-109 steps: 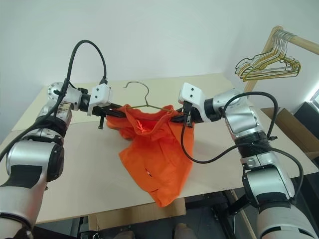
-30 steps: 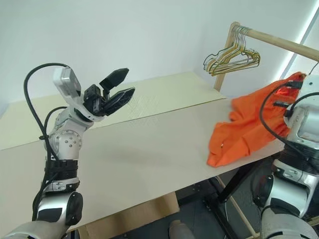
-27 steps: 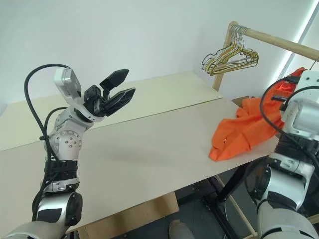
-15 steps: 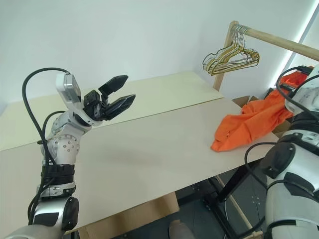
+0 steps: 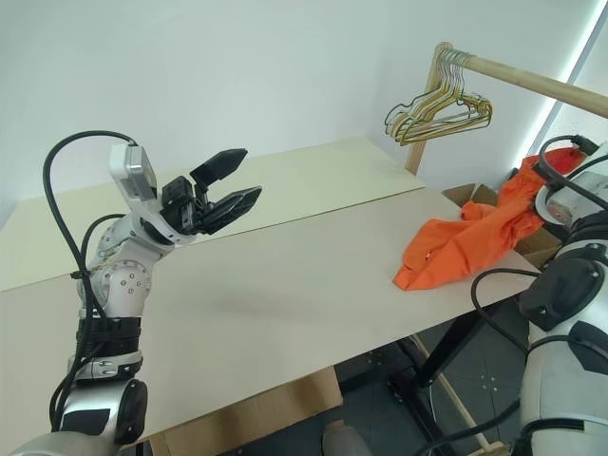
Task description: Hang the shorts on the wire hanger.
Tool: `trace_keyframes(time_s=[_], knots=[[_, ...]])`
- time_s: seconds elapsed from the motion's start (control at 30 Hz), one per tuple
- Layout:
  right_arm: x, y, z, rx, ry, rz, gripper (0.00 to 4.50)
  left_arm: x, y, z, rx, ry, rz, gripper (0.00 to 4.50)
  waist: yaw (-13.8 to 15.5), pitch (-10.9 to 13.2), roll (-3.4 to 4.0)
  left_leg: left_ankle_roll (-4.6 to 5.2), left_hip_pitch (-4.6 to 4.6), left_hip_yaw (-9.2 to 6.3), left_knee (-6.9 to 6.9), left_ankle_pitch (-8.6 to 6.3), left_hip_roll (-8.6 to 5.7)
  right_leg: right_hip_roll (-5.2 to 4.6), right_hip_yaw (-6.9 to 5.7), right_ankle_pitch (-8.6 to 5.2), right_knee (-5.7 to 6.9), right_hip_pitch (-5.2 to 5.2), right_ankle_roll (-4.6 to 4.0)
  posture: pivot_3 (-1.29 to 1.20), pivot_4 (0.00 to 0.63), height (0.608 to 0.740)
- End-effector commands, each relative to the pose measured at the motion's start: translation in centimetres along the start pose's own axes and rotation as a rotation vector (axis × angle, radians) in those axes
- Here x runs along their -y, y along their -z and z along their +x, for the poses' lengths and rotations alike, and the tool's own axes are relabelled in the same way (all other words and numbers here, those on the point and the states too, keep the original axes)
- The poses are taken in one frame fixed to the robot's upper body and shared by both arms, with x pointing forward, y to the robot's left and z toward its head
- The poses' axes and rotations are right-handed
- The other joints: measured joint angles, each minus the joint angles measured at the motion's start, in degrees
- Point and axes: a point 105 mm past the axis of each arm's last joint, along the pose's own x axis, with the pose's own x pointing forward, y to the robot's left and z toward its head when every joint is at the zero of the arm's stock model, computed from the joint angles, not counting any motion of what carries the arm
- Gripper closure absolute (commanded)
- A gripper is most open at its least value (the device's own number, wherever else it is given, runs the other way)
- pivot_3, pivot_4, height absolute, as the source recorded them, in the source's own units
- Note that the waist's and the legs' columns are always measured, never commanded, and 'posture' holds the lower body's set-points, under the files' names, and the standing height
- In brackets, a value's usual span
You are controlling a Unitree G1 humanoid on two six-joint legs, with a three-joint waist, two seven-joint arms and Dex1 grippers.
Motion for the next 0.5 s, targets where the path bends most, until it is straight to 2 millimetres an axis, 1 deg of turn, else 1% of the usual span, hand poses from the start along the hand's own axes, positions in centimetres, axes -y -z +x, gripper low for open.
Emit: trace_keyframes(time_s=[0.03,0.13,0.2,0.27,0.3,0.33,0.37,0.47,0.5], knots=[[-0.5,-1.2,-0.3,0.063,-0.010,-0.025,4.50,0.3,-0.9,0.3,0.025,0.019,0.041,0.04,0.02,0.00,0.00,0.00,-0.01,0.00,-0.01,0.00,0.00,0.00,0.00,0.01,-0.05,0.00,0.01,-0.14,0.000,0.740],[-0.5,-1.1,-0.2,0.071,0.002,-0.109,4.50,0.4,-0.7,0.3,0.024,0.019,0.039,0.04,0.04,0.01,0.02,0.00,-0.07,0.00,-0.04,0.00,0.01,0.00,0.00,0.04,-0.19,0.01,0.05,-0.14,0.000,0.740],[-0.2,-1.1,-0.2,0.083,0.031,-0.115,4.50,0.4,-0.7,0.2,0.023,0.018,0.037,0.04,0.06,0.01,0.02,0.00,-0.07,-0.01,-0.04,0.00,0.01,0.00,0.02,0.05,-0.21,0.01,0.07,-0.13,0.000,0.740],[-0.1,-1.4,-0.2,0.102,0.041,-0.137,3.80,0.5,-0.6,0.2,0.020,0.018,0.038,0.00,0.12,0.01,0.02,0.00,-0.08,-0.02,-0.04,0.00,0.01,0.00,0.01,0.06,-0.22,0.00,0.07,-0.13,0.000,0.740],[0.0,-1.6,-0.2,0.117,0.056,-0.139,3.57,0.5,-0.5,0.2,0.019,0.018,0.039,0.00,0.15,0.01,0.02,0.00,-0.08,-0.02,-0.04,0.00,0.01,0.00,0.01,0.06,-0.22,0.00,0.07,-0.13,0.000,0.740],[0.1,-2.0,-0.3,0.137,0.073,-0.144,3.16,0.5,-0.5,0.2,0.018,0.018,0.039,0.00,0.23,0.01,0.03,0.00,-0.08,-0.01,-0.04,0.00,0.01,0.00,0.01,0.06,-0.22,0.00,0.08,-0.12,0.000,0.740],[0.3,-2.3,-0.4,0.157,0.089,-0.133,2.89,0.5,-0.5,0.2,0.018,0.017,0.041,0.00,0.36,0.01,0.03,0.00,-0.08,-0.02,-0.04,0.00,0.01,0.00,0.01,0.06,-0.22,0.00,0.07,-0.12,0.000,0.740],[0.5,-3.1,-0.7,0.200,0.121,-0.137,1.77,0.6,-0.5,0.1,0.014,0.015,0.046,0.00,0.91,0.03,0.06,0.00,-0.07,-0.01,-0.04,0.00,0.01,0.00,0.03,0.06,-0.22,0.00,0.08,-0.12,0.000,0.740],[0.5,-3.3,-0.7,0.210,0.128,-0.143,1.47,0.6,-0.4,0.1,0.012,0.013,0.049,0.00,1.11,0.03,0.06,0.00,-0.07,-0.01,-0.04,0.00,0.01,0.00,0.03,0.06,-0.22,0.00,0.08,-0.12,0.000,0.740]])
